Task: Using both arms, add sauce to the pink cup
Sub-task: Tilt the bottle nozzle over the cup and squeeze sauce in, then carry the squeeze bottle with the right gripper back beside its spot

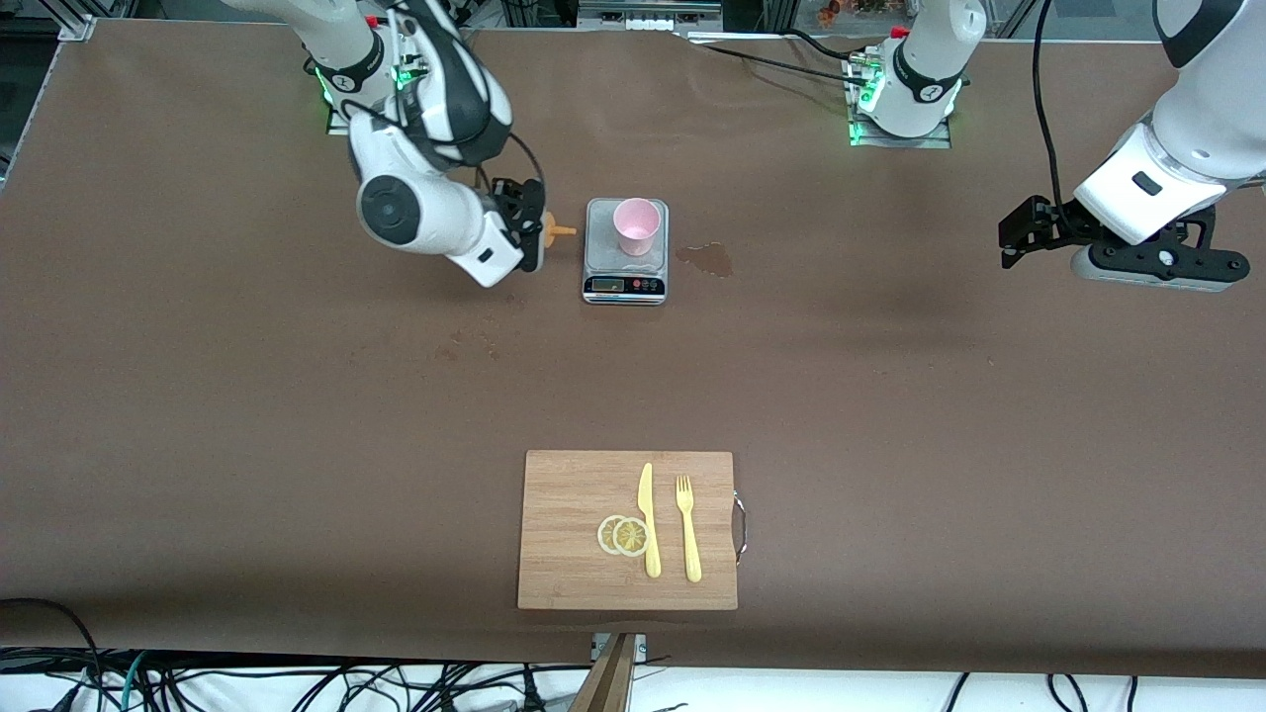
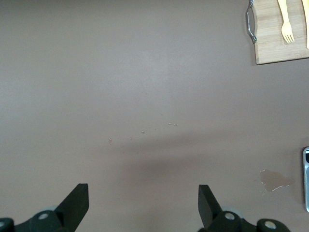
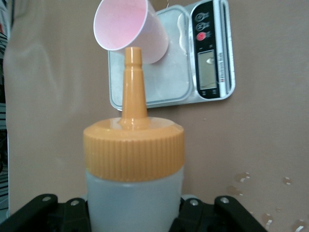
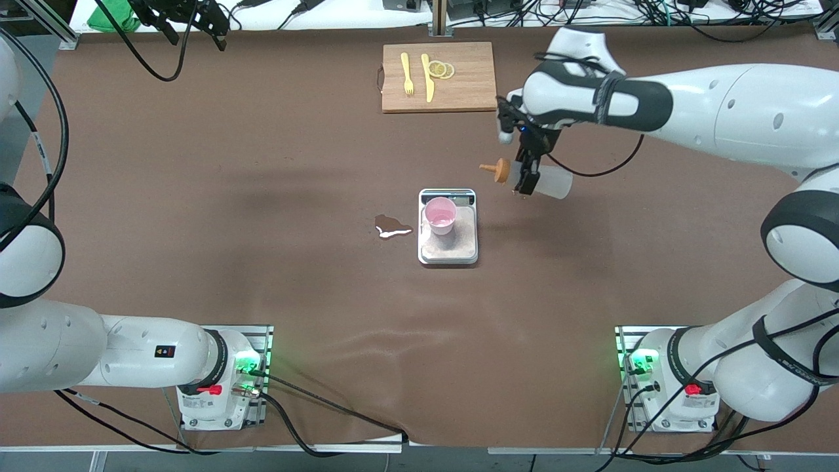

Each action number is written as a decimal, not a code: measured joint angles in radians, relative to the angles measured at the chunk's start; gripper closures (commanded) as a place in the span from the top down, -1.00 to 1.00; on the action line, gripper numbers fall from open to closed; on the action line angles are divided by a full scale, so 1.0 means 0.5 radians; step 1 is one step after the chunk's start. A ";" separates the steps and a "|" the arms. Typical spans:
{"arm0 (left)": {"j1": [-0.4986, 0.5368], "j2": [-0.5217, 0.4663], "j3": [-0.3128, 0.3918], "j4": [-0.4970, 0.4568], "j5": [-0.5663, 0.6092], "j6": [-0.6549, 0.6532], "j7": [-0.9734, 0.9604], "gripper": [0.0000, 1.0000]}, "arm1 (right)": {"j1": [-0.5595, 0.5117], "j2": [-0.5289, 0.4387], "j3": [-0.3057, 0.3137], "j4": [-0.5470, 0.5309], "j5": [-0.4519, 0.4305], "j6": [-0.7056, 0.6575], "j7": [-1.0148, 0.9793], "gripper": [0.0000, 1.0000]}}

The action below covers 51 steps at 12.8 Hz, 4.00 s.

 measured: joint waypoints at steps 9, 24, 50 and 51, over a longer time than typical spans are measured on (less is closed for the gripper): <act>0.000 0.000 0.000 0.000 0.000 -0.001 0.000 1.00 | 0.131 0.029 0.226 0.160 -0.468 -0.035 0.584 -0.46; 0.000 0.000 0.000 0.000 0.000 -0.013 0.000 1.00 | 0.257 0.311 0.231 0.528 -0.923 -0.283 0.692 -0.46; 0.000 0.000 0.000 0.000 0.000 -0.014 0.000 1.00 | 0.209 0.335 0.178 0.752 -0.566 -0.474 0.562 -0.44; 0.001 0.000 0.000 0.000 0.000 -0.014 0.000 1.00 | 0.155 0.314 0.149 0.754 -0.469 -0.467 0.451 -0.45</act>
